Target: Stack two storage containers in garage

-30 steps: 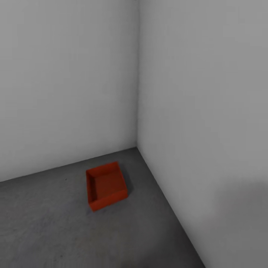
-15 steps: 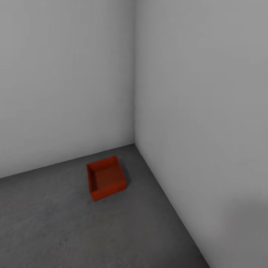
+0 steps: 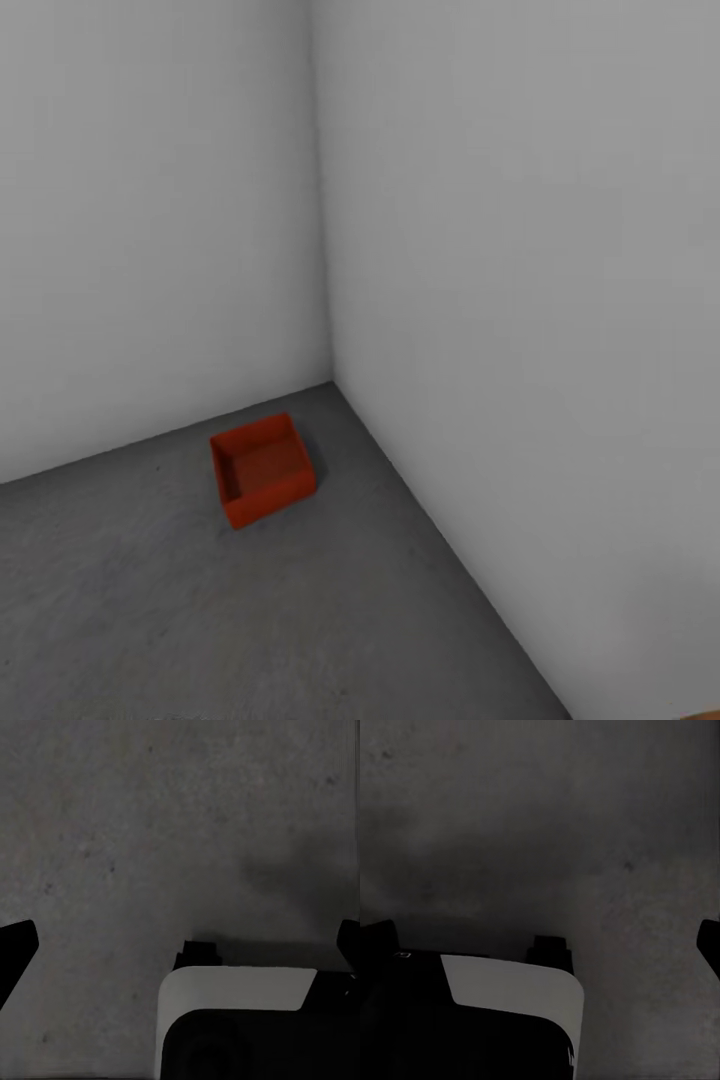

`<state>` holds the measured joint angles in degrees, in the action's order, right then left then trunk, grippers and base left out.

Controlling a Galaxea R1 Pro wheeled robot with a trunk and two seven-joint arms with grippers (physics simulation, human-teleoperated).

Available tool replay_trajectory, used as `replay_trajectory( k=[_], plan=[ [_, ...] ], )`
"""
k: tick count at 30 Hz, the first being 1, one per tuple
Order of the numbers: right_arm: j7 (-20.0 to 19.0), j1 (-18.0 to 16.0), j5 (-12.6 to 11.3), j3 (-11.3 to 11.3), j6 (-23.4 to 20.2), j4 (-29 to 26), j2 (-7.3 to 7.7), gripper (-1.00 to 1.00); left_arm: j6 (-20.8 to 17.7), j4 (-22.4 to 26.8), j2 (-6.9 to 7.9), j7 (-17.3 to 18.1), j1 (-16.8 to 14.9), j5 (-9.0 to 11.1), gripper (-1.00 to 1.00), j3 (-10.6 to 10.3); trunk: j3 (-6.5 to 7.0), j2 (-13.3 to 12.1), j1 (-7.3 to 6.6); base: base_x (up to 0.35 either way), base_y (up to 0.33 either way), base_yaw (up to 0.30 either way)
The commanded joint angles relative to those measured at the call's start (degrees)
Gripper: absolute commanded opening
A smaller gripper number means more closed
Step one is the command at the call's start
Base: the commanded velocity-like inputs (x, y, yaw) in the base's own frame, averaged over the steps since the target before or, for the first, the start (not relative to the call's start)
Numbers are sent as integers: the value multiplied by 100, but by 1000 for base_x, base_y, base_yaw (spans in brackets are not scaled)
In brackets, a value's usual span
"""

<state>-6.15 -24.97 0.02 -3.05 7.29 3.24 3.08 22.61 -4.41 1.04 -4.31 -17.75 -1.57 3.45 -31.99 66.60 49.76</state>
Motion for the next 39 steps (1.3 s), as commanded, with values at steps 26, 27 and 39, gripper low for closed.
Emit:
replay_trajectory(
  k=[26,27,39],
  plan=[
    [-11,-15,-2,-29,45,28,0,100,41,-25,20,-8,-9,-27,100,257,179,4,-3,-257,-1,-231],
    [-10,-14,-2,-29,45,28,0,100,41,-25,23,-8,-9,-27,100,268,185,4,-3,-220,-59,-242],
    [-10,-15,-2,-29,45,28,0,100,41,-25,28,-8,-9,-28,100,288,260,4,-3,-78,-36,-245]
  ],
)
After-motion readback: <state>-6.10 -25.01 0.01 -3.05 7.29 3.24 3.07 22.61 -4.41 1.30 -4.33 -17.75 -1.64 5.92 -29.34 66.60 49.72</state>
